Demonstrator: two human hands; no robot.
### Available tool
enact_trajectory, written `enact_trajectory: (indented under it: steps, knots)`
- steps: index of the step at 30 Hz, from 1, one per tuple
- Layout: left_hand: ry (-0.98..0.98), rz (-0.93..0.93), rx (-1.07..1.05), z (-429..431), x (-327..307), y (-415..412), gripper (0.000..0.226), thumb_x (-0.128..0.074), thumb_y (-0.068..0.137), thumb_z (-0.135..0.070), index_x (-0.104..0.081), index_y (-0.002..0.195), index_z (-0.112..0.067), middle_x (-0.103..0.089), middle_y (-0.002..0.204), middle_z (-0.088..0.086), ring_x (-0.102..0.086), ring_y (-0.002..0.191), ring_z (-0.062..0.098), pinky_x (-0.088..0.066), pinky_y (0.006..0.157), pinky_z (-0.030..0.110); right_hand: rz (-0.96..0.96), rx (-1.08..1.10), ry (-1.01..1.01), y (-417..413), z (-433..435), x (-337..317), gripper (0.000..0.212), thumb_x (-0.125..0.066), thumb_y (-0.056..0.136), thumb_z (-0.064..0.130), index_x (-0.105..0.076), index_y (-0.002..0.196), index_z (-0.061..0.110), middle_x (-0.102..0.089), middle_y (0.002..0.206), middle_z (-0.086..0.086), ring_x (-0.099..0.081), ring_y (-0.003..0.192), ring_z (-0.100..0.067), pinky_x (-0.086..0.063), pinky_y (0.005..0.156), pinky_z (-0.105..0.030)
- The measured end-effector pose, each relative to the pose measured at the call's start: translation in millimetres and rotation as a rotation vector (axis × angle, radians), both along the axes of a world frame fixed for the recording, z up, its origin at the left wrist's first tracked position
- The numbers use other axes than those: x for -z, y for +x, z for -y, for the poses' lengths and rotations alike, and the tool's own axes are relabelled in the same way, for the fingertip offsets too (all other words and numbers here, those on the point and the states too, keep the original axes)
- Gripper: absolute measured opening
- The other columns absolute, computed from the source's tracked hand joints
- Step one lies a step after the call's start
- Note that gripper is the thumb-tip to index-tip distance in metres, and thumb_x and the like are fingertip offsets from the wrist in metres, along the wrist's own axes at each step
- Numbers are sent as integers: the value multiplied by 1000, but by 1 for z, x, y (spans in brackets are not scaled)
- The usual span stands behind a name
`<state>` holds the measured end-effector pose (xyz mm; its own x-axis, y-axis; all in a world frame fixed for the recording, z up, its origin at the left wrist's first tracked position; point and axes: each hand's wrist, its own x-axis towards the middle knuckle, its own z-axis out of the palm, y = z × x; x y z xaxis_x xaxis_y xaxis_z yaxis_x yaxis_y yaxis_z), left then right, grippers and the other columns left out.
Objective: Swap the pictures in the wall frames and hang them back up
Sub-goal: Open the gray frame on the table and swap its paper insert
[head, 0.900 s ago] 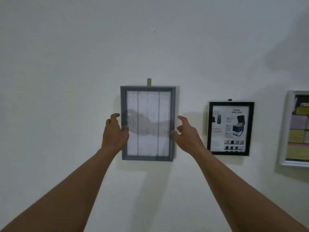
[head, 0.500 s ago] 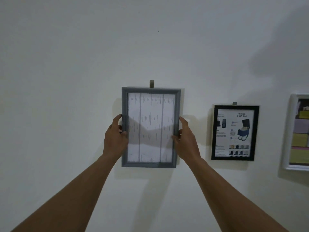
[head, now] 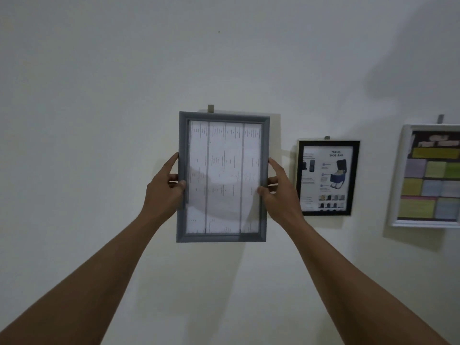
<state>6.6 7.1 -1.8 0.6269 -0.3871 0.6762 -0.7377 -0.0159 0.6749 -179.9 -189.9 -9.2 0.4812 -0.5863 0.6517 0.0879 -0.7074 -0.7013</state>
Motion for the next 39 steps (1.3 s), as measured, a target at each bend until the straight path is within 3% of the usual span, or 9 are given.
enact_trajectory:
  steps: [11, 17, 21, 25, 31, 34, 35, 36, 39]
  knots:
    - [73, -200, 135, -17, 79, -120, 62, -50, 99, -12, -29, 148, -44, -55, 118, 0, -56, 99, 5, -51, 68, 21, -71, -91, 228, -126, -19, 87, 69, -62, 94, 5, -33, 145, 42, -59, 109, 4, -64, 95, -12, -59, 72, -27]
    - [57, -450, 136, -22, 150, -195, 43, -58, 95, -12, -50, 135, -27, -62, 118, 3, -61, 108, 20, -51, 69, 24, -114, -91, 406, -203, -31, 163, 70, -59, 94, 0, -38, 145, 43, -61, 105, -5, -67, 82, -16, -58, 74, -36]
    - [72, -658, 124, -29, 204, -241, 30, -67, 91, -15, -64, 119, -24, -71, 106, -2, -68, 99, 16, -57, 87, 37, -138, -35, 530, -243, -38, 222, 61, -59, 92, 0, -49, 138, 39, -63, 104, -3, -64, 84, -13, -58, 75, -31]
    - [157, -856, 212, -34, 250, -274, 44, -68, 86, -3, -62, 124, -26, -74, 106, 1, -70, 97, 21, -56, 89, 37, -153, 13, 666, -268, -37, 276, 55, -59, 93, 1, -54, 131, 39, -63, 101, -1, -59, 75, -11, -50, 57, -17]
    - [317, -1060, 376, -40, 312, -299, 64, -63, 85, 5, -55, 133, -37, -65, 126, 8, -64, 110, 22, -43, 106, 44, -157, 124, 853, -281, -34, 352, 57, -56, 91, -7, -55, 137, 26, -61, 95, 1, -58, 82, -19, -49, 69, -29]
    - [381, -1099, 437, -42, 331, -312, 83, -56, 86, 14, -42, 142, -45, -46, 125, 27, -56, 77, -2, -43, 96, 32, -211, 156, 879, -281, -35, 378, 56, -57, 93, -2, -52, 141, 25, -64, 105, -7, -61, 81, -16, -51, 64, -24]
    - [376, -1105, 426, -43, 335, -314, 86, -54, 85, 17, -39, 143, -44, -47, 125, 27, -30, 102, 24, -44, 93, 30, -259, 158, 857, -280, -34, 385, 53, -56, 94, 0, -52, 141, 24, -65, 107, -7, -62, 82, -16, -51, 64, -24]
    - [376, -1088, 412, -43, 341, -315, 87, -56, 84, 17, -38, 144, -44, -56, 124, 25, -70, 95, 27, -48, 94, 35, -318, 142, 825, -280, -36, 389, 50, -54, 95, 2, -52, 141, 22, -65, 107, -3, -63, 87, -16, -51, 67, -26]
    - [418, -973, 367, -42, 351, -318, 87, -61, 83, 11, -36, 144, -47, -68, 121, 6, -68, 104, 25, -52, 95, 46, -498, 39, 705, -269, -39, 395, 42, -51, 98, 13, -50, 140, 22, -59, 120, 13, -58, 113, -14, -49, 88, -29]
